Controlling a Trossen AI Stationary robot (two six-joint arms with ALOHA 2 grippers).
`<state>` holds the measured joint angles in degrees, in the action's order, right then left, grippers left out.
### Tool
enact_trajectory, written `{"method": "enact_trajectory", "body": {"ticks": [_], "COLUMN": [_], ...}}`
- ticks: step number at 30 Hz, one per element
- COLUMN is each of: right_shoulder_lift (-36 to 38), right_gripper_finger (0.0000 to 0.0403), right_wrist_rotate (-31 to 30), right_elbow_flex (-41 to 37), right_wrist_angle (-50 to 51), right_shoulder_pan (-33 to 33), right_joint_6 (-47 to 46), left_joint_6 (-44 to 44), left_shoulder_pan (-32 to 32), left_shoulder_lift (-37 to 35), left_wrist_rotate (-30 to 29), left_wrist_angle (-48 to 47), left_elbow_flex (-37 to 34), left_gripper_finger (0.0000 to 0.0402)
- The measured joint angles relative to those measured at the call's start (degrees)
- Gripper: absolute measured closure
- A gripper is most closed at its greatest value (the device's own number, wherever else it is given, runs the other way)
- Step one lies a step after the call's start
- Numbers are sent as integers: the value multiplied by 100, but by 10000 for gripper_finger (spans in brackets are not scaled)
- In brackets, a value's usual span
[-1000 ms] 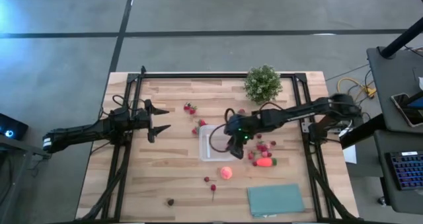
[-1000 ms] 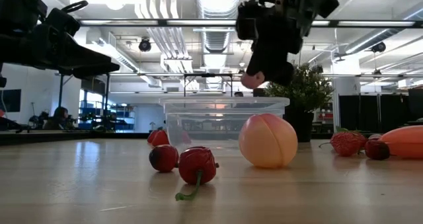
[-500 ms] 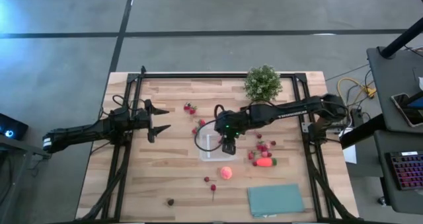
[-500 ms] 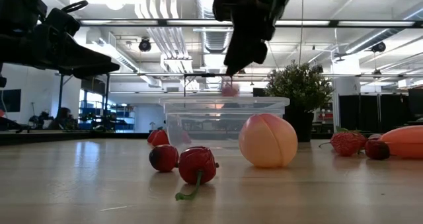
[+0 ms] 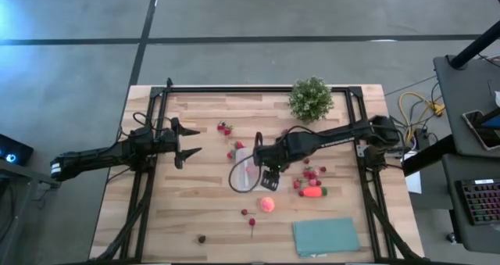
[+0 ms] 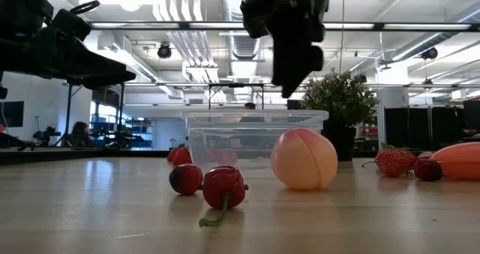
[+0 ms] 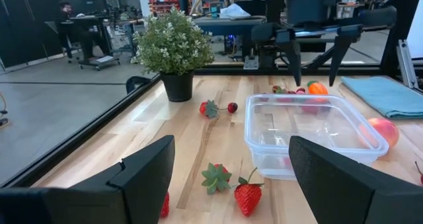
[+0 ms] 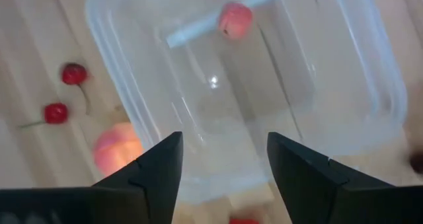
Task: Pick and placing Produce into tupperware
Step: Put the carrot into the transparent bin
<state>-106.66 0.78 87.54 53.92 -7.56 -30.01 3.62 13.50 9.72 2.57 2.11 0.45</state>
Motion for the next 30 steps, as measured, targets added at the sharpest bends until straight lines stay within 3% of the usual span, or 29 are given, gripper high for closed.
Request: {"method": "enact_trajectory", "body": {"ticks": [12, 18, 23, 30], "right_shoulder_lift": [37, 172, 435, 1095], "right_gripper_finger": [193, 193, 193, 193], "right_wrist_rotate": [-472, -1322, -1797, -1886], "right_elbow_flex": [-15, -65, -305, -1206], "right_wrist_angle": [565, 1551, 1623, 1599], "right_shoulder_pan": [-573, -1193, -1663, -2337], "right_joint_6": [-417, -851, -1916, -4410], "left_joint_6": [0, 0, 0, 0], "left_shoulder_pan": [0, -1, -1, 0], "left_shoulder_lift": [0, 0, -2, 0], "left_wrist_rotate": [0, 1, 0, 0], "left_wrist_angle": [-2, -2, -8, 0], "left_elbow_flex": [0, 1, 0, 2], "left_gripper_finger": [119, 119, 119, 119]}}
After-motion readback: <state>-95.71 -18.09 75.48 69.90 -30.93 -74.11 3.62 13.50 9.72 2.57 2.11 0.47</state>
